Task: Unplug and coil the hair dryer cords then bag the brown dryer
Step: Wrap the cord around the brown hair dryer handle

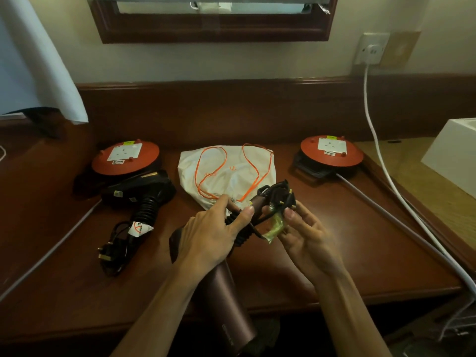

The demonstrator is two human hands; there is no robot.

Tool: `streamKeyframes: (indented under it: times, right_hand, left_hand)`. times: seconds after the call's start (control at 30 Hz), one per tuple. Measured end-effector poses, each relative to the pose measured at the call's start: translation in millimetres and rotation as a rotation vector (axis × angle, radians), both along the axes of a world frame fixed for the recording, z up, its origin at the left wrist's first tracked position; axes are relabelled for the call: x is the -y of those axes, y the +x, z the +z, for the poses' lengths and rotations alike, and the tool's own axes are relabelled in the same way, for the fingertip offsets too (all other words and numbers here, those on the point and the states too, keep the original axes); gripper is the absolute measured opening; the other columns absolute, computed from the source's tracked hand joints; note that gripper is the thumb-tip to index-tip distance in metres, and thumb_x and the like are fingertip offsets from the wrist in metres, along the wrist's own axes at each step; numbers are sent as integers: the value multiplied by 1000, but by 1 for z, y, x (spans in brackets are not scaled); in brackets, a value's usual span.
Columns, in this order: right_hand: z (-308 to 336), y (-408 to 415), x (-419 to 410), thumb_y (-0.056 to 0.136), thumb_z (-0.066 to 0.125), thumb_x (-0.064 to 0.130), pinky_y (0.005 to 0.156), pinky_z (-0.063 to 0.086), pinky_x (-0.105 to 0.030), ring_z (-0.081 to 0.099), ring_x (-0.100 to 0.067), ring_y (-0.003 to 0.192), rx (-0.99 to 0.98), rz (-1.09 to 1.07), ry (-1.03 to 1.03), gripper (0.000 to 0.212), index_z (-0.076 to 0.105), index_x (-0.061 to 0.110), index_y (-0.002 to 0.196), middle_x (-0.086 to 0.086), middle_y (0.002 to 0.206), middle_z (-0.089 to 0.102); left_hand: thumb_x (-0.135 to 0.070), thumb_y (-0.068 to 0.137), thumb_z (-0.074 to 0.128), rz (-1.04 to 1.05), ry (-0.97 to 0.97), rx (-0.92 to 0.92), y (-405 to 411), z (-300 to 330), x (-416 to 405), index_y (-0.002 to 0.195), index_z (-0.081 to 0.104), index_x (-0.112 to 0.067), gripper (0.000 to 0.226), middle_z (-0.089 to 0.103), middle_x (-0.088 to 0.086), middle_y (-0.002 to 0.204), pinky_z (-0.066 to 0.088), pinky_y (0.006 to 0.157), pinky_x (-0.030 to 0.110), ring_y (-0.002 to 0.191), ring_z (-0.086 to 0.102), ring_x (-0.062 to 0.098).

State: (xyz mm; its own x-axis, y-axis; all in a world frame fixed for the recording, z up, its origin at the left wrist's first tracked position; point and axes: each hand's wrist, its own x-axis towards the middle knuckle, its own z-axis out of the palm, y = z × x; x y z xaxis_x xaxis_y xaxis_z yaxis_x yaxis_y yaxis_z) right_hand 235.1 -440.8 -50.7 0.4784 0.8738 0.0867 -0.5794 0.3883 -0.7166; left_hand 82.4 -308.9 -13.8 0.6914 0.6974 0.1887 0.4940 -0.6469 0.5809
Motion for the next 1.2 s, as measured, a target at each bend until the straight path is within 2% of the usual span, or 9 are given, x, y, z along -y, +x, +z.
streamKeyframes:
  times: [0.1,0.27,0.37,0.53,0.63,0.73,0.93,1.07,1.2]
  right_hand:
    - [1,-1,5,90,67,7,90,58,-36,69,-30,110,3,70,49,43,60,0,132,-24,120,67]
    - [24,26,19,94,62,14,78,59,-38,68,-39,97,734,-95,-298,32,66,7,125,-21,116,69]
    - [27,29,20,97,59,17,71,56,-47,65,-38,78,827,-70,-253,32,62,9,128,-19,111,68]
    - [38,38,6,91,66,23,65,55,-38,66,-26,72,1089,-84,-308,39,58,12,128,3,106,73]
    - [44,39,-2,89,71,28,70,57,-48,66,-31,78,1167,-105,-286,43,58,14,127,2,110,72]
    - [44,33,-7,91,68,27,68,57,-51,66,-26,76,1180,-190,-237,33,60,7,116,-4,97,70]
    - [50,37,6,88,71,25,69,57,-31,70,-18,81,1146,-172,-335,25,64,14,109,5,90,73]
    - [39,42,24,78,81,31,80,59,-37,68,-15,100,1146,-197,-501,59,50,18,127,0,116,67]
    - [42,46,33,70,91,25,106,43,-31,39,-8,138,1421,-213,-523,116,14,43,155,11,159,28]
  left_hand:
    - [-75,91,35,-22,11,4,3,1,5,95,50,-33,45,47,-8,51,28,52,31,51,49,8]
    - [-77,92,31,-99,4,-9,6,-3,-2,94,49,-35,46,62,-10,65,38,59,33,64,62,11]
    - [-67,98,35,-186,-51,-4,8,0,-4,98,50,-35,36,66,-12,74,40,63,31,69,63,3]
    - [-64,97,29,-214,-183,-43,13,0,-10,91,51,-35,37,64,-14,85,45,83,44,87,62,10]
    - [-67,91,27,-202,-248,0,17,2,-12,80,51,-35,42,61,-11,80,47,89,54,84,60,15]
    - [-71,92,30,-217,-257,31,20,4,-9,82,58,-28,53,66,-6,78,53,79,55,78,65,20]
    - [-71,96,33,-204,-126,-8,22,3,-5,82,57,-25,54,65,-5,75,49,63,43,69,62,15]
    - [-63,99,38,-215,-23,-89,25,2,-3,78,50,-30,41,61,-8,77,37,59,33,71,58,10]
    - [-70,96,37,-271,14,-166,33,1,-3,81,55,-30,46,64,-8,79,42,63,35,75,62,11]
